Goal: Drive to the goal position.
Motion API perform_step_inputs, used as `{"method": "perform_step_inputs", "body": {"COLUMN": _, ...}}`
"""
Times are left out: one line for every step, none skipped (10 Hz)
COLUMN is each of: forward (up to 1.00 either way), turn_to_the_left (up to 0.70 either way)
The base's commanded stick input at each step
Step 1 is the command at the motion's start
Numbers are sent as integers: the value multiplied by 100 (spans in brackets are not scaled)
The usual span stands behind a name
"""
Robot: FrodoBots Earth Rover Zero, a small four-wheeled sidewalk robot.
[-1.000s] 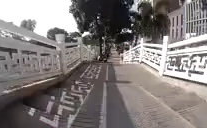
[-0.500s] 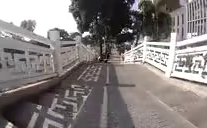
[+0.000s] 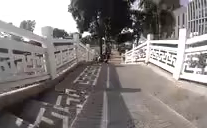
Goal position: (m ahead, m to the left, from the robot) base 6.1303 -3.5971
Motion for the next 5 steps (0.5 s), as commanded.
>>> {"method": "perform_step_inputs", "body": {"forward": 70, "turn_to_the_left": 0}}
{"method": "perform_step_inputs", "body": {"forward": 70, "turn_to_the_left": 0}}
{"method": "perform_step_inputs", "body": {"forward": 70, "turn_to_the_left": -1}}
{"method": "perform_step_inputs", "body": {"forward": 70, "turn_to_the_left": -11}}
{"method": "perform_step_inputs", "body": {"forward": 70, "turn_to_the_left": -13}}
